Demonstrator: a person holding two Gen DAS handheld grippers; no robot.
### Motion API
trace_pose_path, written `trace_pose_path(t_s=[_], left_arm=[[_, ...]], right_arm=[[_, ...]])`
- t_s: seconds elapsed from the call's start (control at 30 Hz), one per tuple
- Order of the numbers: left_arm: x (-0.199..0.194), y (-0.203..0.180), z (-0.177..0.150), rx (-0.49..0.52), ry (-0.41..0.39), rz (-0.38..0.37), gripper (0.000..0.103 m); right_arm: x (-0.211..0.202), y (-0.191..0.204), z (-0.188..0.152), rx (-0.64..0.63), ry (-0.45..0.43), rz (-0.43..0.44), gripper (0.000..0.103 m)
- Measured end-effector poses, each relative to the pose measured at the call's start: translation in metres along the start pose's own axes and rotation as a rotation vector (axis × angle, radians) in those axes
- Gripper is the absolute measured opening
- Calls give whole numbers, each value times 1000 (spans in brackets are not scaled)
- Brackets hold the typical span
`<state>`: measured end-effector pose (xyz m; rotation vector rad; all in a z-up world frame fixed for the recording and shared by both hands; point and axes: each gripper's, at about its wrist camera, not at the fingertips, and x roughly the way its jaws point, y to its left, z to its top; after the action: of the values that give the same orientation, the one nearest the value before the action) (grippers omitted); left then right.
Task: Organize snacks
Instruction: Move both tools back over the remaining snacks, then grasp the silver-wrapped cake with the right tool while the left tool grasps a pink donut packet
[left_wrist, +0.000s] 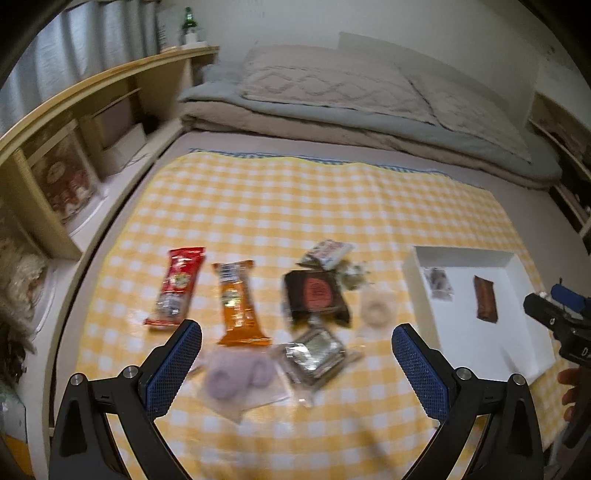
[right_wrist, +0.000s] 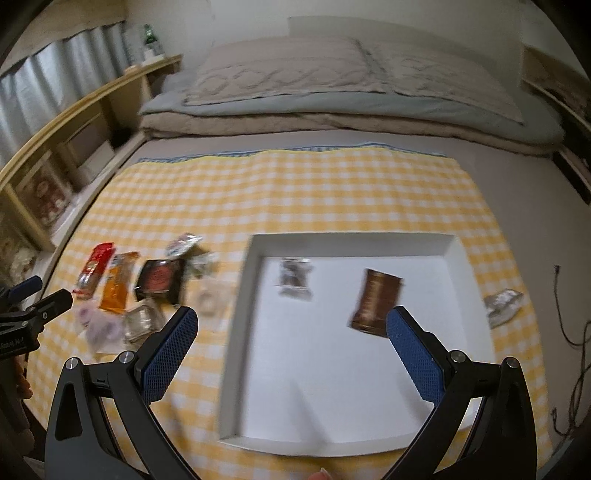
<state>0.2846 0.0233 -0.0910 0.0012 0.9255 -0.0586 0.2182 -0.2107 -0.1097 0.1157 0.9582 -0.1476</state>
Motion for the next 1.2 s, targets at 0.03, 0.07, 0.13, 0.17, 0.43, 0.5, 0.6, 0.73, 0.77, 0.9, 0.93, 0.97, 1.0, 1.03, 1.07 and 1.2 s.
trace_pose_path(t_s=[0.03,0.07,0.13,0.17,0.43,0.5,0.6,0.73,0.77,0.9,0.93,0.97,1.0,1.03,1.07,1.2], left_arm=[[-2,7,-1,-9,-1,5,103],[-4,14,-2,-21,-1,13,103],[-7,27,-5,-35,3,30,103],[-6,31,-5,-38,4,37,103],[7,69,-12,-91,57,134,103],[17,73,-11,-103,76,130,103],[32,77,-10,-93,119,69,103],[48,82,-8,-50,157,15,103],[53,82,-8,-35,170,-13,103],[69,82,-9,20,228,-103,91],[76,82,-10,35,248,-121,87],[82,83,-10,45,263,-132,85],[90,82,-11,64,289,-150,81],[95,81,-12,76,306,-158,78],[103,81,-13,94,335,-168,77],[127,80,-16,135,400,-160,76]], right_arm=[[2,7,1,-8,2,12,103],[5,15,1,-16,4,25,103],[10,31,3,-35,9,51,103],[13,39,4,-45,11,65,103],[45,95,3,-154,56,186,103],[53,106,1,-186,71,220,103],[69,130,-4,-258,109,275,103],[95,157,-17,-351,196,344,103],[99,161,-20,-362,211,352,103],[122,178,-30,-414,274,372,103],[125,181,-32,-426,282,367,103],[132,185,-35,-442,294,361,103],[137,187,-37,-455,306,359,103],[142,188,-37,-464,316,357,103],[146,189,-38,-471,325,356,103],[162,191,-42,-486,380,358,103]])
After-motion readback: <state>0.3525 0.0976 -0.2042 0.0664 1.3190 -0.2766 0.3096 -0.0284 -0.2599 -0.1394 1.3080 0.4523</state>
